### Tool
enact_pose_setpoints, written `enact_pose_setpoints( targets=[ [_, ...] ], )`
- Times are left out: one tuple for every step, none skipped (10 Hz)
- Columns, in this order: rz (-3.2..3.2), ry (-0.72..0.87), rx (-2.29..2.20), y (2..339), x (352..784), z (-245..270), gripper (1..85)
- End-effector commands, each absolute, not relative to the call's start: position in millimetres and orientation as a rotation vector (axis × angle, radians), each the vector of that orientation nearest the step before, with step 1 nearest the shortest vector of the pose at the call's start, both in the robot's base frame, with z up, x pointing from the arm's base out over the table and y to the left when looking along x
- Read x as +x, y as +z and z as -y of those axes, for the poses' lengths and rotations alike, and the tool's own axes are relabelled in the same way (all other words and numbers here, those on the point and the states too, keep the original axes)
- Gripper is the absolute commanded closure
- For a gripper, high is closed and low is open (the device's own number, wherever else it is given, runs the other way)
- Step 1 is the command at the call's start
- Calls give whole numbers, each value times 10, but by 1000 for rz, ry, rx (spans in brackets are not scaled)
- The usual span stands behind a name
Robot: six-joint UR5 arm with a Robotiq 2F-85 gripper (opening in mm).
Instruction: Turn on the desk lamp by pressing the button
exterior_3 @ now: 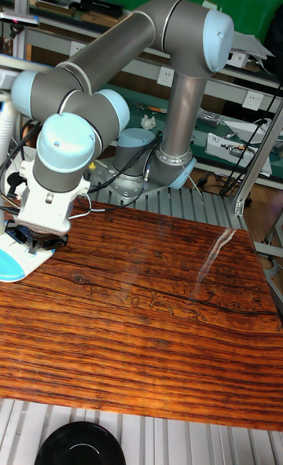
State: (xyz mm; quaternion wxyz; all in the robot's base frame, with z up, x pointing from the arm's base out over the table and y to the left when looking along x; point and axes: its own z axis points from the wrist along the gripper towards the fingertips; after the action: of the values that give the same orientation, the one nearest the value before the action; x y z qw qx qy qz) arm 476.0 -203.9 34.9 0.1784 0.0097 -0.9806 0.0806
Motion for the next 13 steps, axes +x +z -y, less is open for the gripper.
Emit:
enact_pose_setpoints(
  targets=[
    [2776,224,29,318,4767,2045,847],
    [2776,224,29,314,4767,2040,847],
    [2776,225,27,311,4767,2034,847],
    [2776,227,22,317,4774,2017,847],
    [2774,234,16,338,4782,1995,847],
    [2774,226,16,343,4781,1974,847],
    [2774,222,14,349,4780,1988,847],
    [2773,213,18,375,4769,2023,847],
    [2773,210,22,398,4766,2055,847],
    [2773,208,25,404,4765,2064,847],
    [2773,208,25,401,4768,2064,847],
    [2773,208,25,396,4772,2064,847],
    [2773,208,25,396,4772,2065,847]
  ],
)
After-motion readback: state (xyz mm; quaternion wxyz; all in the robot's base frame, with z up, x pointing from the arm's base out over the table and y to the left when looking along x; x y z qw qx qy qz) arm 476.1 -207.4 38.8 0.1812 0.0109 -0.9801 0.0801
